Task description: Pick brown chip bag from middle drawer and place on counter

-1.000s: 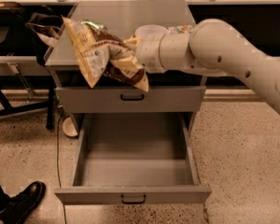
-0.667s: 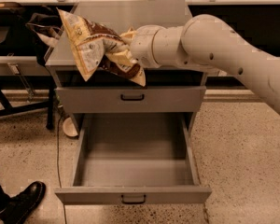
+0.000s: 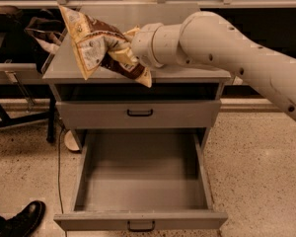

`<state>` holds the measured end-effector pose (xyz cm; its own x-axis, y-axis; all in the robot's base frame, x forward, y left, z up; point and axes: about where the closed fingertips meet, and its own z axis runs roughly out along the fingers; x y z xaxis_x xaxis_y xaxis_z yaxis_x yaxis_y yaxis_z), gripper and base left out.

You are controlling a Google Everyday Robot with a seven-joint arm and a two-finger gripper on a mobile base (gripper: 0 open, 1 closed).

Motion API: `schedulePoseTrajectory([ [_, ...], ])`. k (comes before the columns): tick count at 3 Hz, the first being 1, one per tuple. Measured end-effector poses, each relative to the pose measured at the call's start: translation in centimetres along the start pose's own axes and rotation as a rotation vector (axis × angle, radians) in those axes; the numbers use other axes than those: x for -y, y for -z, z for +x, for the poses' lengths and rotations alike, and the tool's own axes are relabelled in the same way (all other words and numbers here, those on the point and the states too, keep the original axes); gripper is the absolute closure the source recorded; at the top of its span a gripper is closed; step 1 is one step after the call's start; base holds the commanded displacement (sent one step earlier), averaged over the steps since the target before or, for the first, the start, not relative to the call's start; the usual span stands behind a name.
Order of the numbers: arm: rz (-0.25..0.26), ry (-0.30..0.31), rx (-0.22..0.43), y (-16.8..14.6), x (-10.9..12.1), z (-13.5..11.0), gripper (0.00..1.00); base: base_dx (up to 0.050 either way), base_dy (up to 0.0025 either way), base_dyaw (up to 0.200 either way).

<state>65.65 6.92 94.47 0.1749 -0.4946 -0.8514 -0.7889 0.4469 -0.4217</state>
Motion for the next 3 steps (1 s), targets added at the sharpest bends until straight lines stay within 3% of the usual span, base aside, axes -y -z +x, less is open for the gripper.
schedulePoseTrajectory([
  [1,0.000,0.000,0.000,0.0,0.0,0.0,1.00,0.050,-0.00001,0.000],
  [2,0.002,0.000,-0.003,-0.1,0.1,0.0,1.00,0.000,0.00000,0.000],
  [3,0.034,0.009,-0.058,-2.2,1.5,0.3,1.00,0.000,0.00000,0.000],
])
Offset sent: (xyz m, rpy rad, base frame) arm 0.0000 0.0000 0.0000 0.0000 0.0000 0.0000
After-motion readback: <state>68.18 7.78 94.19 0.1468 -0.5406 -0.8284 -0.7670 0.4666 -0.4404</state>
